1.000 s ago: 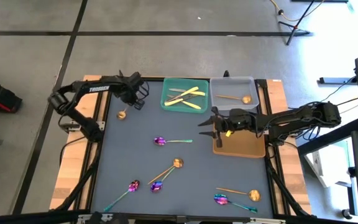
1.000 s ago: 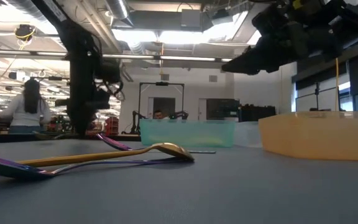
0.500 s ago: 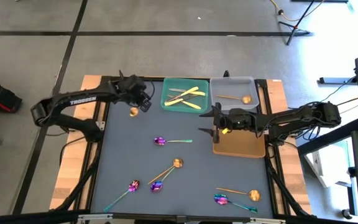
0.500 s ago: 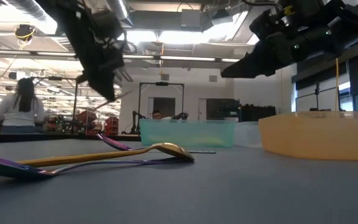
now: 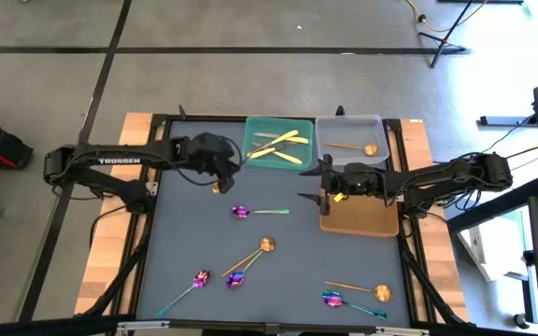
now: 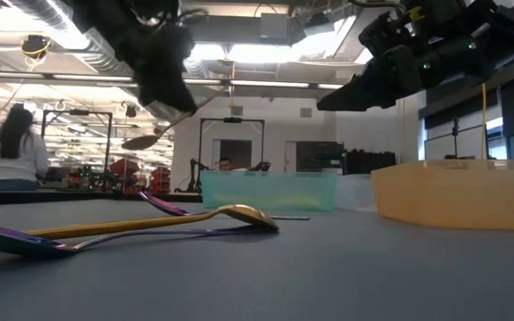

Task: Sort silverware by color (type)
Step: Put the gold spoon into the transparent bin

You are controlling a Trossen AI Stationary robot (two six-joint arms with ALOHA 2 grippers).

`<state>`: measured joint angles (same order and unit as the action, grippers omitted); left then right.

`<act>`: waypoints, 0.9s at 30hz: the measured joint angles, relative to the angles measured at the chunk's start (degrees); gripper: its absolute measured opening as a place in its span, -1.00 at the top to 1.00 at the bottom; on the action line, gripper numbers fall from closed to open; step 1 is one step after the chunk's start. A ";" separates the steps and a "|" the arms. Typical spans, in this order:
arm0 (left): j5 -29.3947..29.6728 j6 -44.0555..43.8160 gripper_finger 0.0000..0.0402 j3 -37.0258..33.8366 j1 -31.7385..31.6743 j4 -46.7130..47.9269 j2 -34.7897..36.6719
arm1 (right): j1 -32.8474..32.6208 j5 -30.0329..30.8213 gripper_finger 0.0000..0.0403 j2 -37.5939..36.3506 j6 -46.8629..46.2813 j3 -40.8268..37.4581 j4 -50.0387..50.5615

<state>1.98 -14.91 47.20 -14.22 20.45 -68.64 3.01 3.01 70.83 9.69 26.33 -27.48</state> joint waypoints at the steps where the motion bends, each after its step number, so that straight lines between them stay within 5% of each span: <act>1: -0.02 0.04 0.86 0.00 0.99 -1.15 0.00 | 0.01 0.02 -0.45 0.00 0.00 0.00 -0.06; 17: 2.91 4.90 0.85 0.00 10.59 -18.11 -0.58 | 0.00 -2.26 -0.44 0.00 -0.26 0.00 -3.16; 27: 4.42 9.70 0.85 0.00 12.80 -31.05 -8.32 | 0.00 -2.60 -0.44 -0.02 -0.40 -0.02 -4.19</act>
<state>6.39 -5.21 47.20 -1.42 -10.60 -76.96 3.01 0.41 70.81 9.29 26.30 -31.67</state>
